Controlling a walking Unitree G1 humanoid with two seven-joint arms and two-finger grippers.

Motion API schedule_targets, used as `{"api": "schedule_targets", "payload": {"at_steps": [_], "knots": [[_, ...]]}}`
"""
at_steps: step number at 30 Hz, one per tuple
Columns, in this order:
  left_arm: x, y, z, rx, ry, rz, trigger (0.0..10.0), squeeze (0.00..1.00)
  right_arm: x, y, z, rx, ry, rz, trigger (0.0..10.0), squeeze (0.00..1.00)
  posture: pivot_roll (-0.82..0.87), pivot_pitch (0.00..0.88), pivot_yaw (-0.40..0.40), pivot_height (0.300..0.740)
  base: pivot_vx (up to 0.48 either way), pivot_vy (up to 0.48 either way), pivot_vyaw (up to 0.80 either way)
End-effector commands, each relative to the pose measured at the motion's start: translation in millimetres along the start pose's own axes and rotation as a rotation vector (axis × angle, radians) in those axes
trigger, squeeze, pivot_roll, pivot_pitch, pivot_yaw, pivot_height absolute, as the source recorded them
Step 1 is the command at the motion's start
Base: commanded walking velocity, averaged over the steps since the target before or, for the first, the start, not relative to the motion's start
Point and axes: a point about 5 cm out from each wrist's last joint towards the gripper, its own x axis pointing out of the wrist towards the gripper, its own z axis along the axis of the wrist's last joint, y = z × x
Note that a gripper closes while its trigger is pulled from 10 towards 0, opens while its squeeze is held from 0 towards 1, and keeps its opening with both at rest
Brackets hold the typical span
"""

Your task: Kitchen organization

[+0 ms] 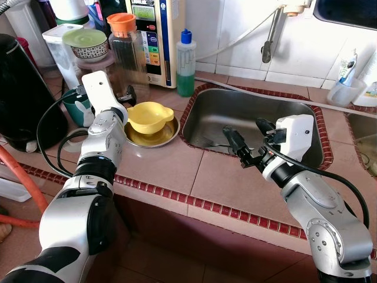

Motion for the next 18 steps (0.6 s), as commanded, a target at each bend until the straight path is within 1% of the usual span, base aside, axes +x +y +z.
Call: {"api": "schedule_targets", "payload": {"at_steps": [1,3,8,16,18], "knots": [[-7.7,-22.0,-17.3,0.034,0.109,-0.089,10.0,0.00,3.8,3.2,-0.4,-0.003,-0.004,0.015,10.0,0.93,0.00,0.000,0.061,0.740,0.000,0.000,0.00],[-10.4,-30.7,-23.8,0.058,0.149,-0.142,10.0,0.00,4.6,3.8,-0.6,-0.005,-0.006,0.017,10.0,0.93,0.00,0.000,0.062,0.740,0.000,0.000,0.00],[-10.5,-33.7,-21.7,0.065,0.140,-0.162,10.0,0.00,4.4,3.5,-0.3,-0.005,-0.007,0.015,10.0,0.93,0.00,0.000,0.063,0.740,0.000,0.000,0.00],[-14.5,-31.1,-20.2,0.071,0.158,-0.142,10.0,0.00,4.3,3.2,-0.4,-0.006,-0.008,0.013,10.0,0.93,0.00,0.000,0.063,0.740,0.000,0.000,0.00],[-14.9,-27.6,-20.8,0.077,0.181,-0.096,10.0,0.00,4.3,3.1,-0.3,-0.006,-0.008,0.013,10.0,0.93,0.00,0.000,0.064,0.740,0.000,0.000,0.00]]}}
